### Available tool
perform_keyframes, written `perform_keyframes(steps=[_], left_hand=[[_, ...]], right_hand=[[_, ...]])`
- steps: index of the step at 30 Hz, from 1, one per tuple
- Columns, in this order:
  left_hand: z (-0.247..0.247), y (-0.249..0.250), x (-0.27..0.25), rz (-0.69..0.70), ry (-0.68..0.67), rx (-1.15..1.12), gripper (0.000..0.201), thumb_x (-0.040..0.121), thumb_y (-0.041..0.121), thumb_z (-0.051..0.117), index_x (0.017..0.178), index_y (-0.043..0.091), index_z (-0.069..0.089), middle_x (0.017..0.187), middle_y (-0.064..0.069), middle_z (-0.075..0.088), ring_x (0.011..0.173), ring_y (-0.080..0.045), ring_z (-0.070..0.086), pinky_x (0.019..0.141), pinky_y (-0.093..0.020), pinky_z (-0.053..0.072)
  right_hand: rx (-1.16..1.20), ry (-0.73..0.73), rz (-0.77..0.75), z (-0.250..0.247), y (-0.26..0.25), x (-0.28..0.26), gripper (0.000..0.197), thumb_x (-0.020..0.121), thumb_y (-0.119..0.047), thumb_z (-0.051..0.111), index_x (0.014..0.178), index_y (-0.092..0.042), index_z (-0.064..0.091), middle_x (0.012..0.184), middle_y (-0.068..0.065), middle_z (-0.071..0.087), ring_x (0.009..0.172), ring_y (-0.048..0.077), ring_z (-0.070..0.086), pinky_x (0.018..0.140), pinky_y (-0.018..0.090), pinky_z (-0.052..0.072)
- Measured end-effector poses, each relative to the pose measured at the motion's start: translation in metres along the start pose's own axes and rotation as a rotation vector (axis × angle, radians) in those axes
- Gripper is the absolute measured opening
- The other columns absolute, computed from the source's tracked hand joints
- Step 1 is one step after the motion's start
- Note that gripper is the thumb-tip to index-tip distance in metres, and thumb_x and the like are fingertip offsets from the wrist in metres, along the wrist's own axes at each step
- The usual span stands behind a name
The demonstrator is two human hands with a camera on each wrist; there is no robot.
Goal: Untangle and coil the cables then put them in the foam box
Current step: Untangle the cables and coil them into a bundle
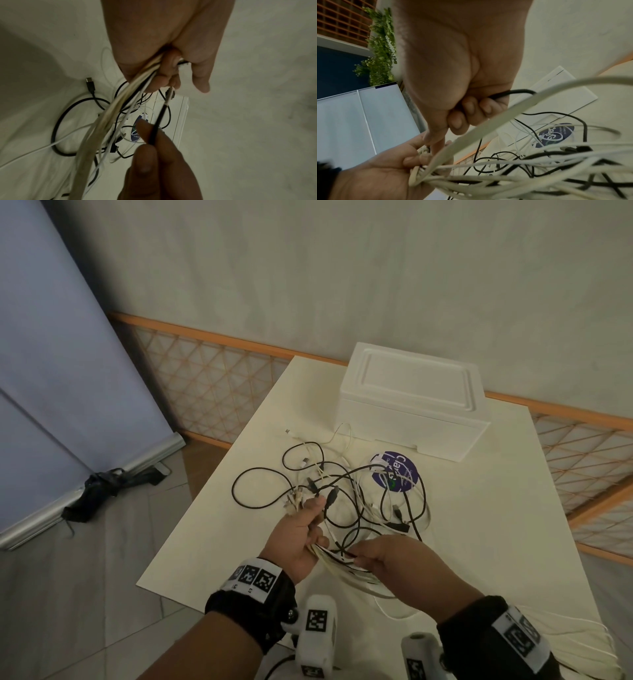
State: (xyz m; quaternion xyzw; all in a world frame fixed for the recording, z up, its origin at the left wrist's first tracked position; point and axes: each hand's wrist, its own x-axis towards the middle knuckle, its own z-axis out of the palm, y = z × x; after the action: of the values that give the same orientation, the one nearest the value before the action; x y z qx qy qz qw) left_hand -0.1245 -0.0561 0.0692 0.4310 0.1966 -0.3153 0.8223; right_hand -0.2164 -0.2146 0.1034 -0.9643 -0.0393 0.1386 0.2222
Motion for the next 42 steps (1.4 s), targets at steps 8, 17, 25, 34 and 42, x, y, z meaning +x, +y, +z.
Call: perform_keyframes(steps=[8, 17, 25, 34, 42], left_hand=[[-0.004, -0.01, -0.002, -0.033, 0.047, 0.107, 0.021, 0.08, -0.003, 0.067, 0.066, 0.008, 0.056, 0.058, -0.008, 0.054, 0.042, -0.02, 0.053, 0.039, -0.025, 0.047], [-0.001, -0.019, -0.007, -0.052, 0.025, 0.082, 0.033, 0.083, 0.013, 0.07, 0.061, 0.02, 0.047, 0.051, 0.004, 0.032, 0.035, -0.009, 0.027, 0.038, -0.022, 0.033], [0.025, -0.022, -0.016, -0.055, -0.021, 0.034, 0.019, 0.093, 0.023, 0.059, 0.078, 0.013, 0.055, 0.057, -0.001, 0.052, 0.047, -0.013, 0.05, 0.05, -0.027, 0.047], [0.0, 0.016, 0.0, 0.161, 0.187, -0.091, 0.036, 0.094, 0.018, 0.057, 0.063, 0.019, 0.039, 0.044, 0.006, 0.028, 0.035, -0.009, 0.019, 0.039, -0.021, 0.017], [-0.049, 0.039, 0.004, 0.34, 0.407, -0.093, 0.03, 0.093, 0.016, 0.058, 0.067, 0.02, 0.044, 0.04, 0.009, 0.025, 0.032, -0.009, 0.018, 0.036, -0.016, 0.017]], right_hand=[[-0.315, -0.082, -0.141, 0.003, -0.007, -0.011, 0.035, 0.099, -0.032, 0.035, 0.126, -0.032, 0.057, 0.1, 0.006, 0.06, 0.096, 0.022, 0.057, 0.075, 0.028, 0.038], [-0.229, -0.035, -0.102, 0.016, 0.002, -0.022, 0.042, 0.088, -0.039, 0.033, 0.116, -0.034, 0.064, 0.095, 0.004, 0.064, 0.092, 0.022, 0.06, 0.077, 0.028, 0.042], [-0.205, 0.021, -0.097, 0.007, 0.012, -0.024, 0.027, 0.097, -0.04, 0.041, 0.116, -0.035, 0.06, 0.097, -0.003, 0.064, 0.093, 0.016, 0.059, 0.073, 0.027, 0.038], [-0.395, 0.259, -0.034, -0.04, 0.065, -0.034, 0.034, 0.08, -0.054, 0.04, 0.074, -0.039, 0.07, 0.055, -0.013, 0.061, 0.051, 0.007, 0.059, 0.055, 0.026, 0.042], [-0.155, 0.237, 0.136, -0.054, 0.103, -0.051, 0.018, 0.092, -0.041, 0.053, 0.095, -0.032, 0.069, 0.065, -0.011, 0.049, 0.071, 0.006, 0.047, 0.063, 0.018, 0.034]])
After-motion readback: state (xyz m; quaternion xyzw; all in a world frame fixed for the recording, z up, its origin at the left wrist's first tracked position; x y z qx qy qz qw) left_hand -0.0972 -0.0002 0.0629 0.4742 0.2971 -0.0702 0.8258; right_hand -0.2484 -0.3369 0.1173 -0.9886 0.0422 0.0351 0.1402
